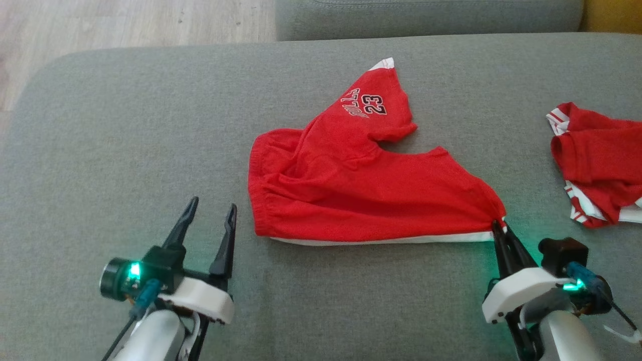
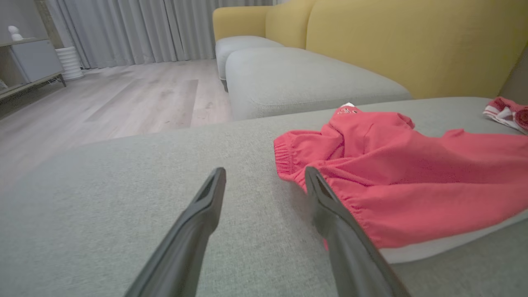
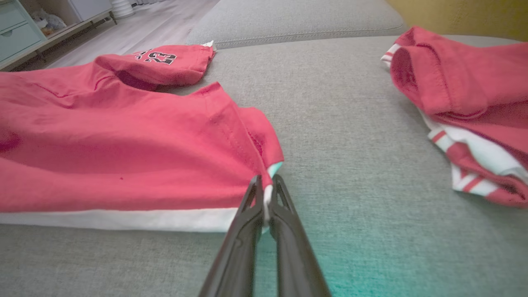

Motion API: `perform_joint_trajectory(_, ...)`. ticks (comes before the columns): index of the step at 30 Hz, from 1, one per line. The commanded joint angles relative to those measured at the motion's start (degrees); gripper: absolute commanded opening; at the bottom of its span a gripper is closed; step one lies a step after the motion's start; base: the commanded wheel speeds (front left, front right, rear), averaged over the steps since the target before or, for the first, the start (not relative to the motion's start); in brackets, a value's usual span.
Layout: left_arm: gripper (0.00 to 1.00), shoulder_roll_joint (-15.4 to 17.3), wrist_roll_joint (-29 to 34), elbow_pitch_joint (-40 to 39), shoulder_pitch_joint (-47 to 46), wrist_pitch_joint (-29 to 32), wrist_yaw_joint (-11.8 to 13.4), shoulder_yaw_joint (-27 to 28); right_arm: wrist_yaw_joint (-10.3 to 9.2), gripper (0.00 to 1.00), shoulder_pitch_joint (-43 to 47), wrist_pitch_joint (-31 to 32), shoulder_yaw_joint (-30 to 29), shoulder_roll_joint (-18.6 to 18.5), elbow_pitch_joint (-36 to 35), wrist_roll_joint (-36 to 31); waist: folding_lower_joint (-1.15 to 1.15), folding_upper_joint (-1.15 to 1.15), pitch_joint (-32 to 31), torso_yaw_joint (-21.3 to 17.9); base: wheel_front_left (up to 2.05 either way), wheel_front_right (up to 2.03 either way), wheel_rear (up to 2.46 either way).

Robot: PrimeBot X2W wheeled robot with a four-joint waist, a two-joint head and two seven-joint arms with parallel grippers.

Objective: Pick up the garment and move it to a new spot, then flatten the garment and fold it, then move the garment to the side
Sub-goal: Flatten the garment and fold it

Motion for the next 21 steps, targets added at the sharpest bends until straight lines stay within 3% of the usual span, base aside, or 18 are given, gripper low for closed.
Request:
perform_joint_trajectory(1, 1.0, 1.5, 0.3, -0.7, -2.9, -0.6, -0.5, 1.5, -0.05, 0.0, -0.5, -0.1, 0.9, -0.3, -2.0, -0.3, 0.0, 0.0, 0.1, -0.2, 0.0, 0.0, 0.0)
perform_joint_trajectory(12, 1.0, 2.8, 3.1, 7.8, -6.8, 3.1, -8.2, -5.8, -0.05, 0.0, -1.0, 0.5, 0.7, -0.3, -2.7, 0.4, 0.0, 0.0, 1.7, -1.7, 0.0, 0.0, 0.0)
perform_joint_trajectory(21, 1.0, 2.3, 4.4, 11.9, -9.6, 3.0, -10.5, -10.1, -0.05, 0.0, -1.6, 0.2, 1.2, -0.3, -2.4, 0.8, 0.0, 0.0, 2.4, -2.8, 0.0, 0.0, 0.0)
